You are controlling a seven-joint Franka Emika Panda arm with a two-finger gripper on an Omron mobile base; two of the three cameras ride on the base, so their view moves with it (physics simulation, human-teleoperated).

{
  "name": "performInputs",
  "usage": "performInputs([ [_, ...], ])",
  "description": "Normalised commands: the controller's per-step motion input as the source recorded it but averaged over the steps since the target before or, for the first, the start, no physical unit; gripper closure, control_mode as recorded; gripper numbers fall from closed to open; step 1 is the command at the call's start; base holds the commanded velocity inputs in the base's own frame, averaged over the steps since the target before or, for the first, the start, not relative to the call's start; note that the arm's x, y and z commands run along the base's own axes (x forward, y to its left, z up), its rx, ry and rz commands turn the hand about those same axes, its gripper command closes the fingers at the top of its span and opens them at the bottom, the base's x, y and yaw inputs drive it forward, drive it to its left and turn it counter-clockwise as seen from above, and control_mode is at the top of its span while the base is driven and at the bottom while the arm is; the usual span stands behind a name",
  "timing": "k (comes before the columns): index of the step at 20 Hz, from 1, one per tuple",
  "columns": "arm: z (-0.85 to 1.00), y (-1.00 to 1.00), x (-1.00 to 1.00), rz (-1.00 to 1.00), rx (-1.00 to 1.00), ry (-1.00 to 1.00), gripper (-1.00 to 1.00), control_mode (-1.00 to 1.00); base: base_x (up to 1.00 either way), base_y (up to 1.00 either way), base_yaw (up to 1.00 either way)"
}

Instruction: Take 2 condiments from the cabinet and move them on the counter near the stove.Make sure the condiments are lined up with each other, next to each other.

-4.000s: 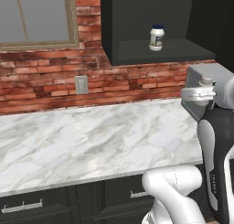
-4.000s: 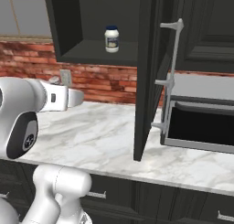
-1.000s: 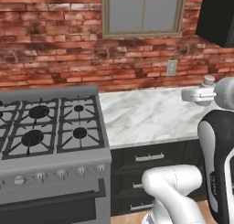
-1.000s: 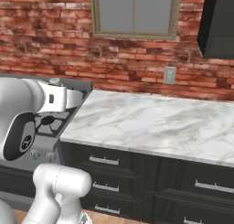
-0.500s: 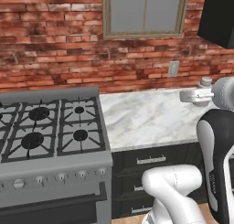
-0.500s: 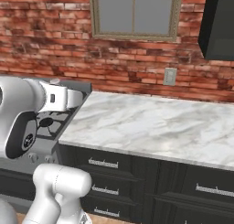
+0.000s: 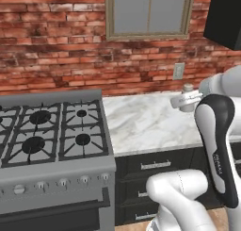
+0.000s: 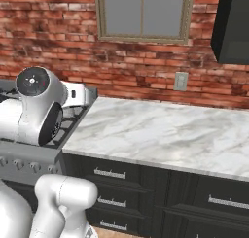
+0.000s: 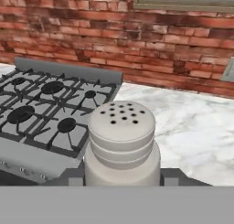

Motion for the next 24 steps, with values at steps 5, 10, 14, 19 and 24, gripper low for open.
performInputs([
  [5, -0.65, 0.32, 0.67, 0.28, -0.05, 0.07, 1.00, -1.00, 0.00, 0.00, 0.00],
  [10, -0.75, 0.41, 0.60, 0.24, 0.00, 0.00, 1.00, -1.00, 0.00, 0.00, 0.00],
  [14, -0.66, 0.26, 0.56, 0.21, 0.00, 0.00, 1.00, -1.00, 0.00, 0.00, 0.00],
  [19, -0.52, 0.16, 0.66, 0.22, 0.01, 0.06, 1.00, -1.00, 0.00, 0.00, 0.00],
  [24, -0.52, 0.18, 0.55, 0.20, 0.00, 0.05, 1.00, -1.00, 0.00, 0.00, 0.00],
])
